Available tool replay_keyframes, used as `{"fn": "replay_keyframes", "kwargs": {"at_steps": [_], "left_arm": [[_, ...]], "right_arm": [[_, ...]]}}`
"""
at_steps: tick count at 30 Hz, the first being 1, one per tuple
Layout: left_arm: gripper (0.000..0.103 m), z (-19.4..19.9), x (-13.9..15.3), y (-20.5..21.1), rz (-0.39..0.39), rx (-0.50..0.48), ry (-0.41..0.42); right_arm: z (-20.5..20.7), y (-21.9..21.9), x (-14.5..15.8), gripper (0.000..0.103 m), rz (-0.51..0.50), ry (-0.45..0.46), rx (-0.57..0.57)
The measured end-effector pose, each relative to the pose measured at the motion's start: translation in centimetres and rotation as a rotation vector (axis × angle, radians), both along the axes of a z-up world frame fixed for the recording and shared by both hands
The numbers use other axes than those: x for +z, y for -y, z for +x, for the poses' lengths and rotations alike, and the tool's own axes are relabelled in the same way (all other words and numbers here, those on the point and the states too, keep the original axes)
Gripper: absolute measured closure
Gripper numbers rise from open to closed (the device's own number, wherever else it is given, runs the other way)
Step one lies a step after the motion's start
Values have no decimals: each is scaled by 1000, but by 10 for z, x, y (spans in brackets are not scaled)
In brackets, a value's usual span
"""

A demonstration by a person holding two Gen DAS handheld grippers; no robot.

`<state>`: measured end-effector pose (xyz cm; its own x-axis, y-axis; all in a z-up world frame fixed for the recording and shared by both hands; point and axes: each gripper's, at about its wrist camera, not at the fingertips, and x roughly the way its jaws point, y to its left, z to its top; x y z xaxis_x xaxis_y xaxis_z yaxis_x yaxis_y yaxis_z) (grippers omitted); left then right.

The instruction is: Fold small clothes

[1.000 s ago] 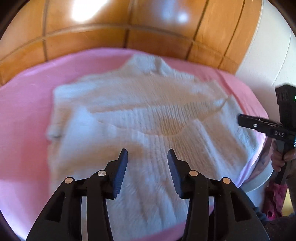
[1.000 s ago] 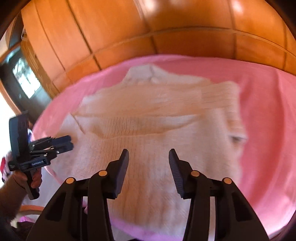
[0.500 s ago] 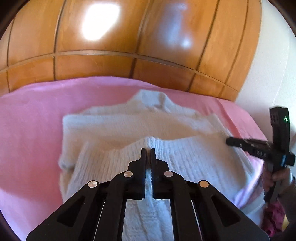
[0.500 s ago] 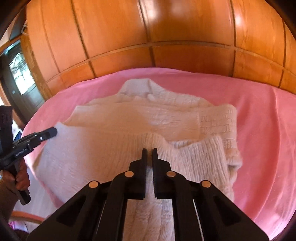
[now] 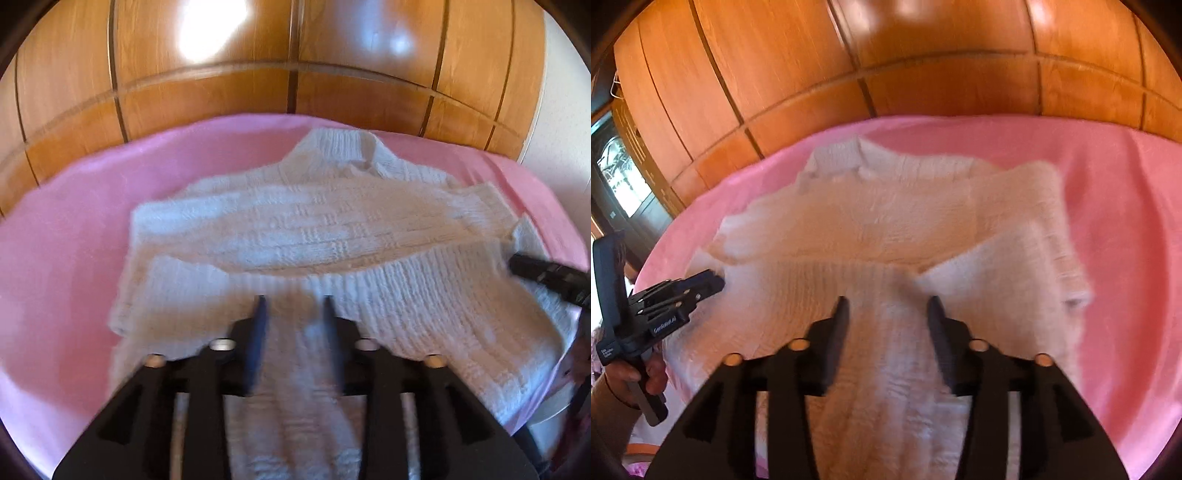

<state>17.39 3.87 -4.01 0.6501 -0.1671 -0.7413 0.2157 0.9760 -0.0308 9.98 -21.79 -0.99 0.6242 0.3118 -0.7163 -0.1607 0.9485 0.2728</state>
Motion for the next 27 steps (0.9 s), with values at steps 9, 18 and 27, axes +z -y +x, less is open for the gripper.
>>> {"fn": "replay_keyframes", "kwargs": {"at_steps": [9,18,27], "left_arm": [[34,-23,15,-26,110,44,95],[27,-3,5,-75,-3,85,-4],[94,7,-10,-70,-28,8,-36]], "right_arm": [[0,26,8,35,-122,29,-40],[11,15,-10,23,-309,22,-29],[7,7,-10,90,-365,36,-11]]}}
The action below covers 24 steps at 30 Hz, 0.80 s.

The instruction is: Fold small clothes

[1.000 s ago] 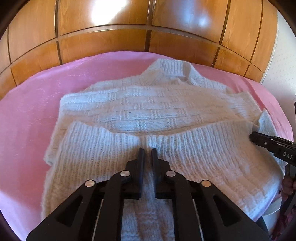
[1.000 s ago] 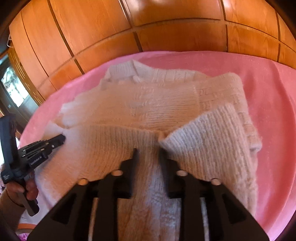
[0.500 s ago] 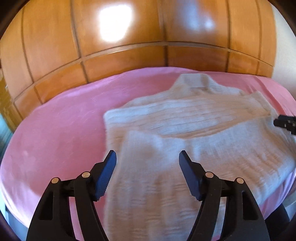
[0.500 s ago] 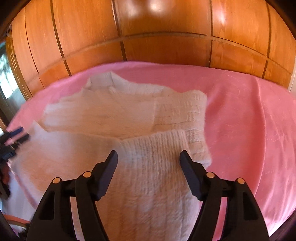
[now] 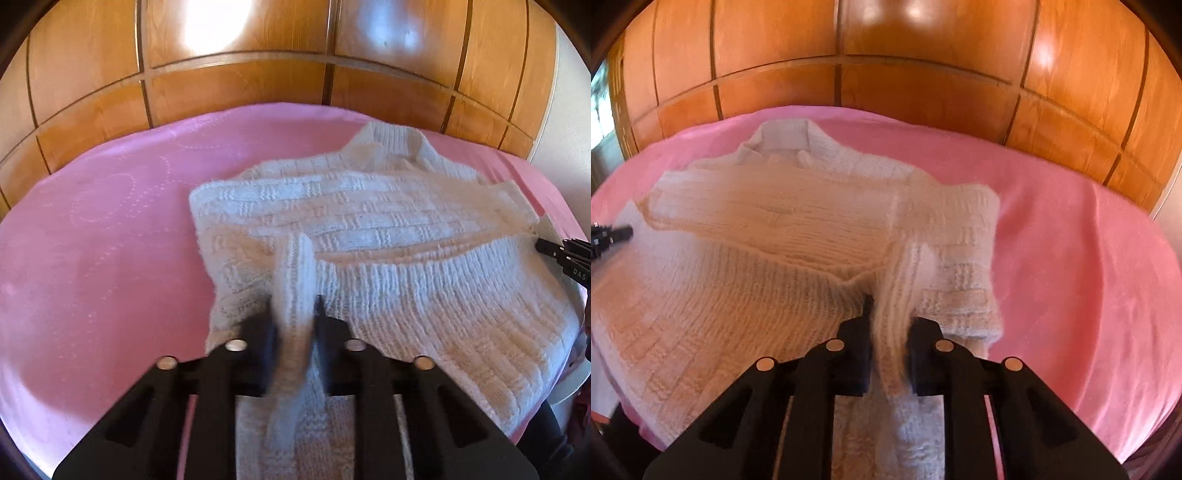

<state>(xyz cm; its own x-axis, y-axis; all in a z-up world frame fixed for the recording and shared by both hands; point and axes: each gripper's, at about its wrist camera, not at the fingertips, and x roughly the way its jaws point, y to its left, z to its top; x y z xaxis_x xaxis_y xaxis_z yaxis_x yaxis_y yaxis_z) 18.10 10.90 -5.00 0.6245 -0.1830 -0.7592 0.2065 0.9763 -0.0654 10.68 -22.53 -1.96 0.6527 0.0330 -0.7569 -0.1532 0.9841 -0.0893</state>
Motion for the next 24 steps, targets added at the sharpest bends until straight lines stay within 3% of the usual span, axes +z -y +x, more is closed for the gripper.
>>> {"fn": "replay_keyframes", "kwargs": {"at_steps": [5,13,20,24], "left_arm": [[97,-14,18,-4,-18,22,54],[97,-19,70,-19,-110,36,130],[97,49,79,-26,-168,121,122],[97,104,66,-22,-125,172,97]], "right_arm": [[-10,3,22,92,20,40,-3],[-11,8,79,93,94,125,20],[69,14,80,93,169,117,-44],[130,8,62,93,139,98,-94]]}}
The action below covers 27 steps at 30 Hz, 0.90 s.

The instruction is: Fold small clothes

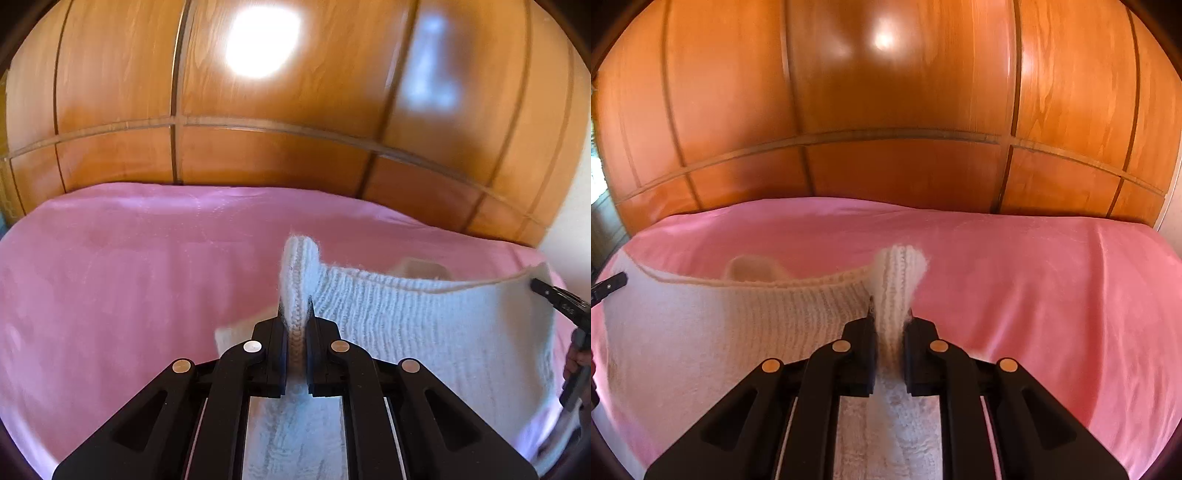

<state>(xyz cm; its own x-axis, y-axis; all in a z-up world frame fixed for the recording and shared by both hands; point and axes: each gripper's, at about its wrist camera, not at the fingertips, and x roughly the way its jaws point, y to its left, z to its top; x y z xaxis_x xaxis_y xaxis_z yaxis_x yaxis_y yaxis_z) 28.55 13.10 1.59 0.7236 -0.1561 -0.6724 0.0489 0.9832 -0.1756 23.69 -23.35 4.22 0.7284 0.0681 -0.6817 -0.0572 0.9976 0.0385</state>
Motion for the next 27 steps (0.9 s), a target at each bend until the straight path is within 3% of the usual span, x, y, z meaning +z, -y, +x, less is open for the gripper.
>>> {"fn": "replay_keyframes", "kwargs": {"at_steps": [4,8,10,12,13,14,17,20,22,25,27], "left_arm": [[97,53,-38,8,77,66,-82],[97,81,-85,11,134,96,-198],[96,86,-94,10,128,108,-219],[95,87,-88,7,123,118,-222],[91,86,-84,6,120,121,-222],[90,82,-78,4,113,132,-210],[91,50,-50,0,110,130,-124],[90,4,-26,6,67,65,-34],[90,-26,-20,18,81,12,0],[90,-58,-32,35,114,-39,-15],[90,-66,-54,36,112,-29,-83]], "right_arm": [[47,-7,-41,96,-54,-92,-38],[65,-4,-85,96,-73,-187,-70],[65,0,-83,95,-47,-185,-74],[60,1,-76,89,-48,-176,-71],[58,3,-71,81,-44,-167,-74],[51,7,-63,74,-28,-147,-77],[23,11,-43,67,11,-101,-64],[-17,10,-27,59,84,-68,-18],[-39,3,-24,52,112,-64,18],[-77,-9,-29,45,103,-56,51],[-93,-15,-46,39,107,-87,51]]}}
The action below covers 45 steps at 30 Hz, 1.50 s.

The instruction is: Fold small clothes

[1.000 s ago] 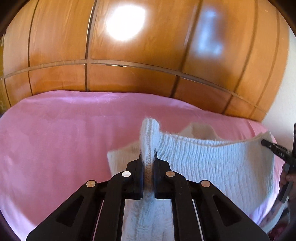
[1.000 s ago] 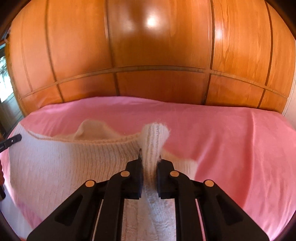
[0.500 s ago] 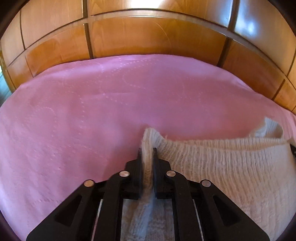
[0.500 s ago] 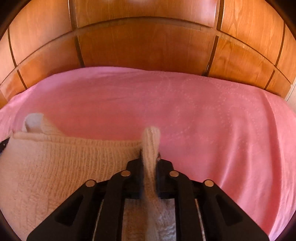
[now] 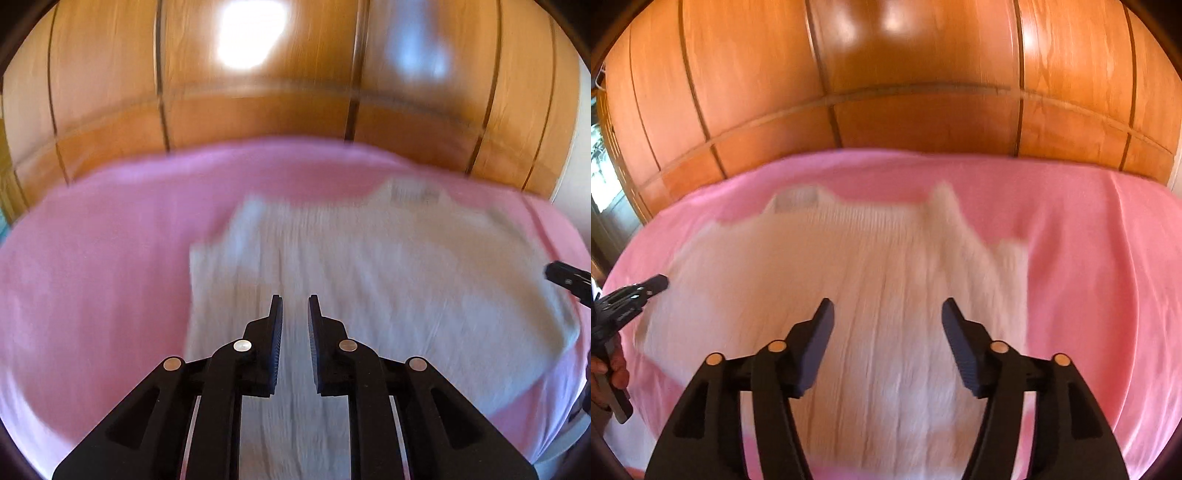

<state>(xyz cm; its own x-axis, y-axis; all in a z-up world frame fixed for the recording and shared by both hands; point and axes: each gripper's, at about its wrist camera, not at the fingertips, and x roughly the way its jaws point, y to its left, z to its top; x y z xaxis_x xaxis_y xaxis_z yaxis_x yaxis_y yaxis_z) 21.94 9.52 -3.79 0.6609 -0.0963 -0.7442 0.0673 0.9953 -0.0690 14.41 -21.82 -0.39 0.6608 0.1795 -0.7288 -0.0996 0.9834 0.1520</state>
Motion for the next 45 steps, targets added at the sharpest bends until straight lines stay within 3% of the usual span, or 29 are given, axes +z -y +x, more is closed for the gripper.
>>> {"fn": "replay_keyframes", "kwargs": {"at_steps": [1,2,4,7,9,11,13,16,19,21,24,25,26,28,35,45], "left_arm": [[90,-1,-16,-3,-7,16,-47],[90,-5,-25,-4,3,15,-17],[90,-11,-26,1,47,12,20],[90,-12,-6,4,21,59,-15],[90,-27,13,10,-34,21,36],[73,-41,23,20,-51,-20,78],[73,-52,25,35,-75,-74,79],[73,-57,8,59,-67,-122,23],[72,-57,-20,76,-21,-113,-23],[72,-62,-22,73,-37,-99,-4],[72,-66,-13,69,-50,-70,-20],[66,-67,-7,66,-46,-54,-13],[54,-69,-3,61,-39,-36,1],[42,-79,9,50,-17,19,50],[42,-94,24,12,21,128,62],[42,-102,17,-40,24,222,27]], "right_arm": [[-3,-1,-11,37,9,-31,-4],[-6,1,-22,37,3,-50,-8],[-17,7,-38,37,5,-2,1],[-9,10,-30,37,27,-21,-37],[-10,0,-18,35,-15,-10,-47],[-17,-10,-10,34,-7,15,-14],[-25,-29,-2,35,-12,47,41],[-37,-61,-5,35,-60,60,114],[-46,-77,-29,34,-130,8,146],[-52,-70,-46,34,-106,26,138],[-51,-63,-46,34,-58,33,123],[-50,-64,-46,32,-59,34,120],[-50,-65,-47,31,-63,38,119],[-53,-65,-47,30,-69,50,116],[-53,-67,-48,28,-71,61,114],[-53,-68,-47,24,-78,62,109]]}}
